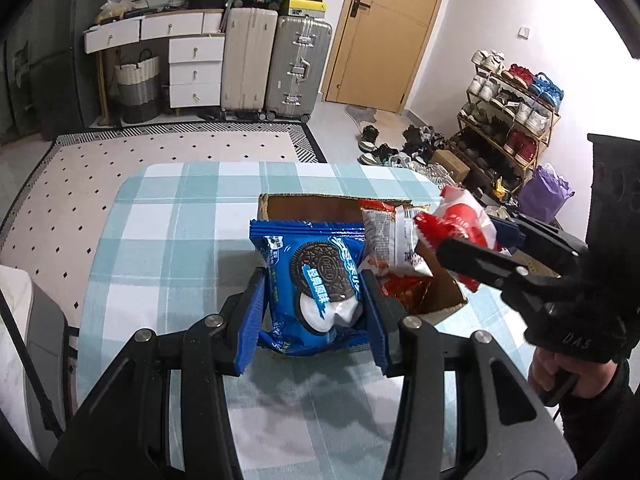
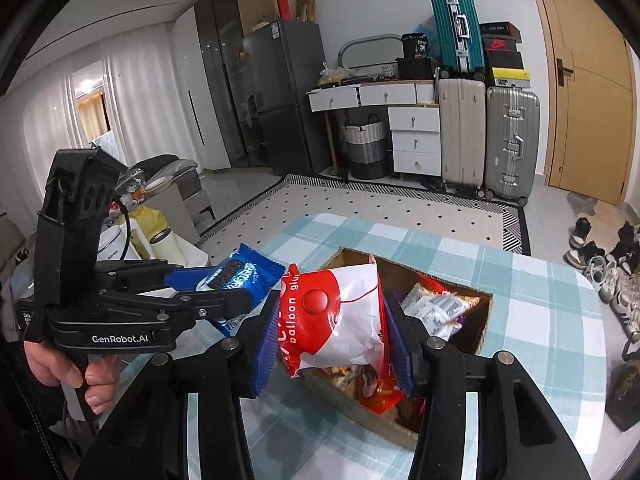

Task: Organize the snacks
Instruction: 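Carry the Oreo pack and candy pack over the box with both tools, then open both tools to drop the two packs into the box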

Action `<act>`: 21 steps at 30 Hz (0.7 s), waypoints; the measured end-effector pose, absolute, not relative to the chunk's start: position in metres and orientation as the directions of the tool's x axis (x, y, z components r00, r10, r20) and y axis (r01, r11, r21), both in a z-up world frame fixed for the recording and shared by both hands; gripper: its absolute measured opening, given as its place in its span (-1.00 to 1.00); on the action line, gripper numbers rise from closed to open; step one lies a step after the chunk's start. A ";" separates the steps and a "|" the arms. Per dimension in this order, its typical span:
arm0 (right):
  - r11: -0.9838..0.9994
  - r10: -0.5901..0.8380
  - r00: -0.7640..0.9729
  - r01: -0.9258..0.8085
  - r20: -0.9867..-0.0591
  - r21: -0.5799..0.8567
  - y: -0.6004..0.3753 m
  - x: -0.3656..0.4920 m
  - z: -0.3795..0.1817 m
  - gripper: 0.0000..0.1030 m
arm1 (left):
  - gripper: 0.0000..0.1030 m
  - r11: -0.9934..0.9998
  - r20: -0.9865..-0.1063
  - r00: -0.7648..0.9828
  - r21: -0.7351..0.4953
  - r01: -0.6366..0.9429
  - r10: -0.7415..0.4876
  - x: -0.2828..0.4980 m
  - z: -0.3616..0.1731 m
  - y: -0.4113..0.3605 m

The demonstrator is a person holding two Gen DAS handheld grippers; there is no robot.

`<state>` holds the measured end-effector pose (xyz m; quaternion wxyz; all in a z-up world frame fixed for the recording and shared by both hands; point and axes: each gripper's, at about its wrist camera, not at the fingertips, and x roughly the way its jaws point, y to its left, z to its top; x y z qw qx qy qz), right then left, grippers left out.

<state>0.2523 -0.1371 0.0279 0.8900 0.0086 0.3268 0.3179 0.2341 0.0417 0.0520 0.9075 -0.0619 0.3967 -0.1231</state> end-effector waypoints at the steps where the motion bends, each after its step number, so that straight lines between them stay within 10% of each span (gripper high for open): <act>1: 0.798 0.570 0.582 -0.562 -0.580 0.220 -0.135 0.257 0.027 -0.06 | -0.18 0.961 -0.710 0.648 -0.211 0.177 -0.275 0.241 0.051 0.040; 21: 0.811 0.551 0.557 -0.533 -0.622 0.241 -0.123 0.331 0.000 -0.04 | -0.18 0.948 -0.767 0.558 -0.248 0.198 -0.317 0.334 0.006 0.013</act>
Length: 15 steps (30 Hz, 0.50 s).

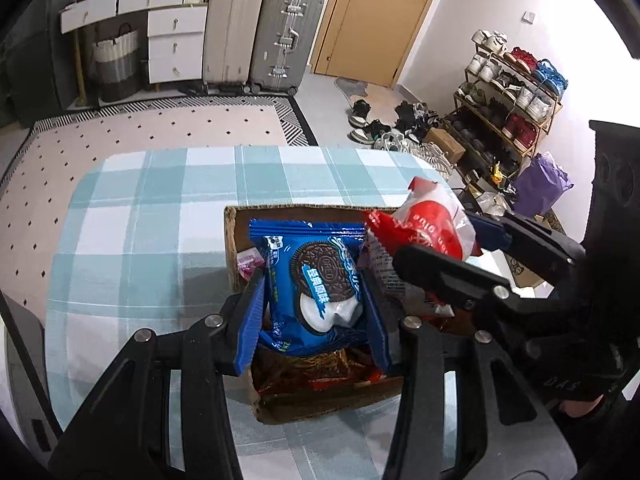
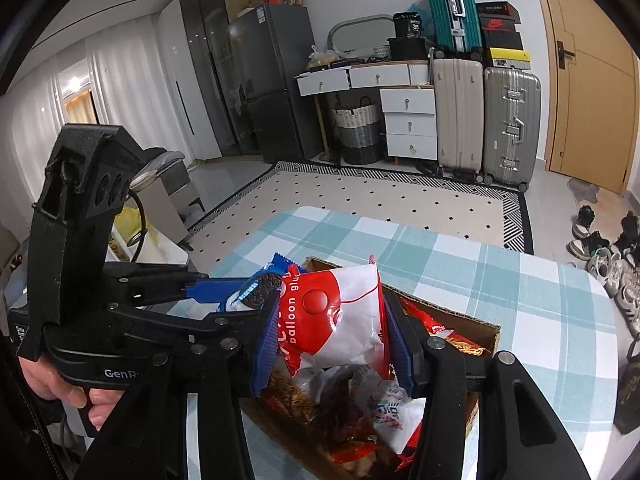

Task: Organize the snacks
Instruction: 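Open both tools to drop the two packs into the box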

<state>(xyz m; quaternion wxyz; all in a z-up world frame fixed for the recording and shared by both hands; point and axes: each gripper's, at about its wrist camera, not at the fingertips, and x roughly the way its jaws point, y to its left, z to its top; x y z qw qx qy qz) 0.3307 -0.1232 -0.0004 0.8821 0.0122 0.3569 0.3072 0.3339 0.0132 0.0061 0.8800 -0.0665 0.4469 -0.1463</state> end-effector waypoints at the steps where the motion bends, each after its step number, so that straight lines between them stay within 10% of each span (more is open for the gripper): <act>1: 0.812 0.550 0.559 -0.531 -0.621 0.241 -0.124 0.332 -0.002 -0.03 | -0.18 0.947 -0.771 0.551 -0.248 0.202 -0.319 0.336 0.002 0.013; 6: 0.821 0.541 0.574 -0.518 -0.615 0.238 -0.131 0.335 -0.008 0.14 | -0.09 0.922 -0.783 0.489 -0.298 0.249 -0.385 0.343 -0.012 0.009; 9: 0.829 0.535 0.594 -0.507 -0.601 0.237 -0.140 0.332 -0.006 0.21 | 0.36 0.930 -0.789 0.498 -0.262 0.258 -0.360 0.340 -0.011 0.005; 15: 0.837 0.532 0.612 -0.485 -0.585 0.253 -0.155 0.321 0.000 0.23 | 0.39 0.936 -0.772 0.532 -0.250 0.249 -0.348 0.327 -0.002 0.007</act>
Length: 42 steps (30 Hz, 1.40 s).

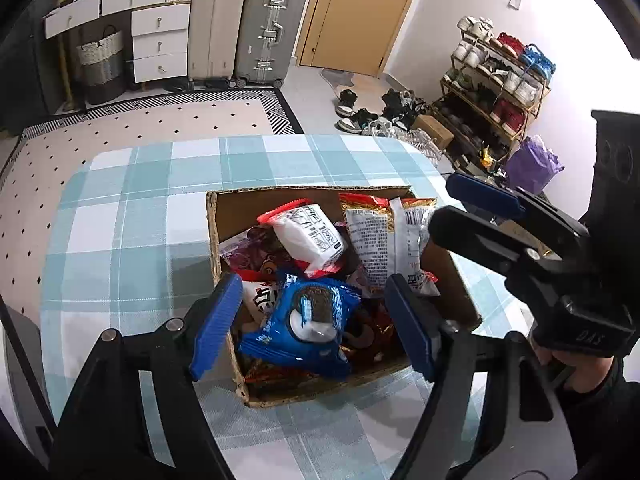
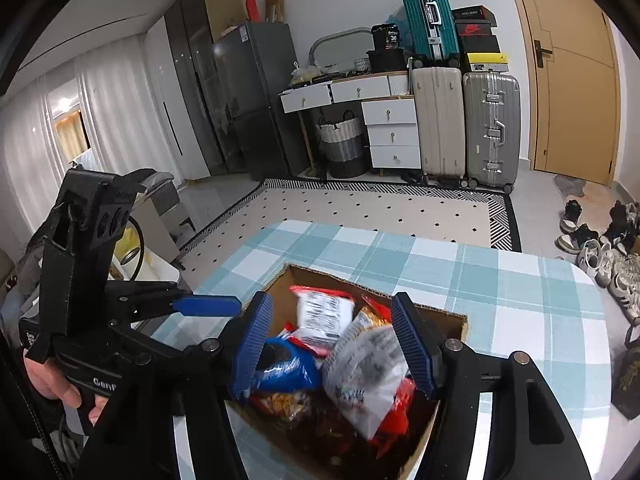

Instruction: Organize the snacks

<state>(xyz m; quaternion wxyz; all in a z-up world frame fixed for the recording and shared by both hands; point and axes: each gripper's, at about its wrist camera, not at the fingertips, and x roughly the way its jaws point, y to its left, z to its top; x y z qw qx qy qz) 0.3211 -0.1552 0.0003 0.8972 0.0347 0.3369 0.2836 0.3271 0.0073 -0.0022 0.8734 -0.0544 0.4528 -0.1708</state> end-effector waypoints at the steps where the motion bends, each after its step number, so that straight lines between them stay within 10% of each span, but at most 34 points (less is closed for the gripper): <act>1: 0.838 0.530 0.616 -0.485 -0.583 0.249 -0.156 0.319 0.002 0.23 | 0.39 0.939 -0.774 0.535 -0.241 0.244 -0.338 0.325 -0.001 0.008; 42: 0.880 0.469 0.807 -0.463 -0.359 0.107 -0.208 0.132 0.096 0.70 | 0.97 0.999 -0.541 0.840 -0.016 0.042 -0.044 0.145 0.109 0.045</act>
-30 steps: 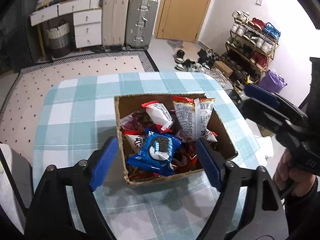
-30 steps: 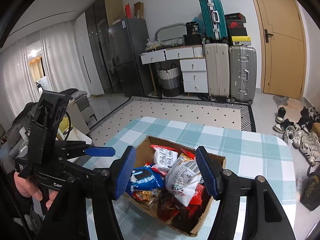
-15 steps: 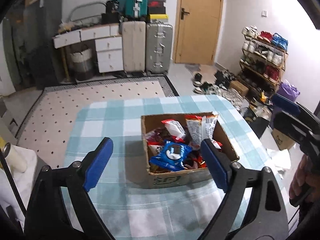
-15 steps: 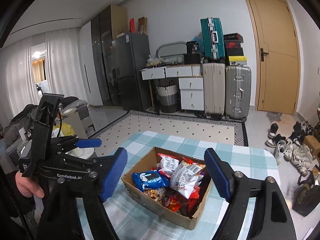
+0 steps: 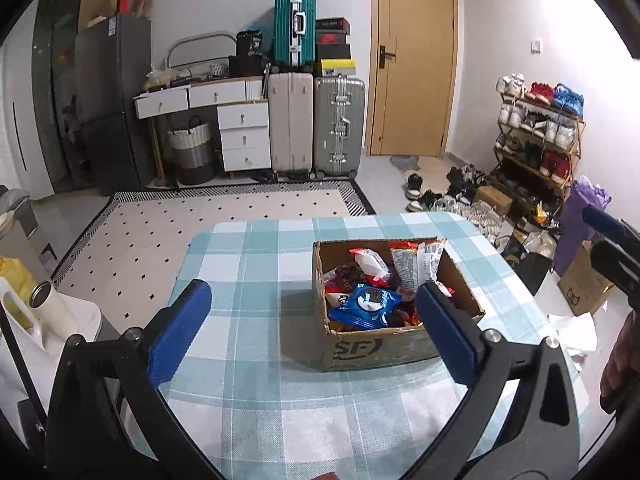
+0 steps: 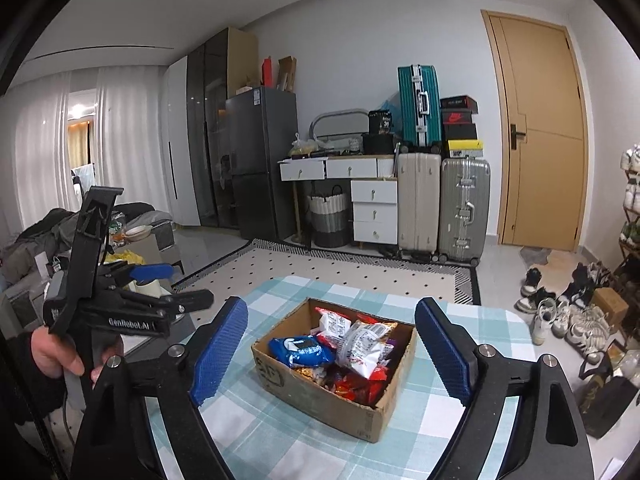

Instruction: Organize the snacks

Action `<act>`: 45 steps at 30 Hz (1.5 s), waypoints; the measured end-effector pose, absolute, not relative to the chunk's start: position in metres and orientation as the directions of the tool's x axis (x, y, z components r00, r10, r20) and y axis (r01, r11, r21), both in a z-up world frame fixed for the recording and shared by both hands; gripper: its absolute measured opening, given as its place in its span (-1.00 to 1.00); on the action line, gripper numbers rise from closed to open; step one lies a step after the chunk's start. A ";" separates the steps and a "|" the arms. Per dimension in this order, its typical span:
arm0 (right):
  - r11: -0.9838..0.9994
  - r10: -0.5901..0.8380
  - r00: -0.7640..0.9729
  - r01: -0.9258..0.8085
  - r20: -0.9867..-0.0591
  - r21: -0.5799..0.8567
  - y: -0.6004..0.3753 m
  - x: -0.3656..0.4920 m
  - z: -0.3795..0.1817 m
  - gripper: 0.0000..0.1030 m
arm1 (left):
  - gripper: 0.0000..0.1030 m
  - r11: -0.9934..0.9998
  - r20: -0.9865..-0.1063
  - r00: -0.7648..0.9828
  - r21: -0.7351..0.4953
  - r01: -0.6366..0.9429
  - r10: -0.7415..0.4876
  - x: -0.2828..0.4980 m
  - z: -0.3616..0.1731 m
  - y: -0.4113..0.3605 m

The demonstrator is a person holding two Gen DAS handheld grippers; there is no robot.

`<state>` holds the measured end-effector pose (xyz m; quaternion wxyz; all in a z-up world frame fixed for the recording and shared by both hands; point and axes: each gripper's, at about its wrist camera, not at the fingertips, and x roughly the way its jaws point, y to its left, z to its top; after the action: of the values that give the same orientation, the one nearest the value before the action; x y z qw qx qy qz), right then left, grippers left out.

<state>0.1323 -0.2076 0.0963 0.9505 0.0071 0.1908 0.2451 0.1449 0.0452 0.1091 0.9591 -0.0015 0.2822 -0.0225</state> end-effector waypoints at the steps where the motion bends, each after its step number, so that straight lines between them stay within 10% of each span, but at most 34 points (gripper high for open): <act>1: 0.881 0.465 0.811 -0.461 -0.355 0.101 -0.209 0.128 0.097 0.71 | 0.97 0.999 -0.532 0.846 -0.013 0.040 -0.041 0.141 0.110 0.048; 14: 0.917 0.390 0.879 -0.398 -0.273 0.031 -0.230 0.078 0.084 0.76 | 0.98 0.992 -0.390 0.919 0.127 -0.004 0.053 0.080 0.096 0.048; 45: 0.939 0.344 0.903 -0.333 -0.258 0.085 -0.253 0.046 -0.008 0.76 | 0.97 0.997 -0.356 0.933 -0.028 -0.070 0.056 0.051 -0.016 0.079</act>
<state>0.0455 -0.2529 -0.0085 0.9752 0.0196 0.1359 0.1734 0.0508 0.0793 -0.0158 0.9829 -0.0199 0.1804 0.0320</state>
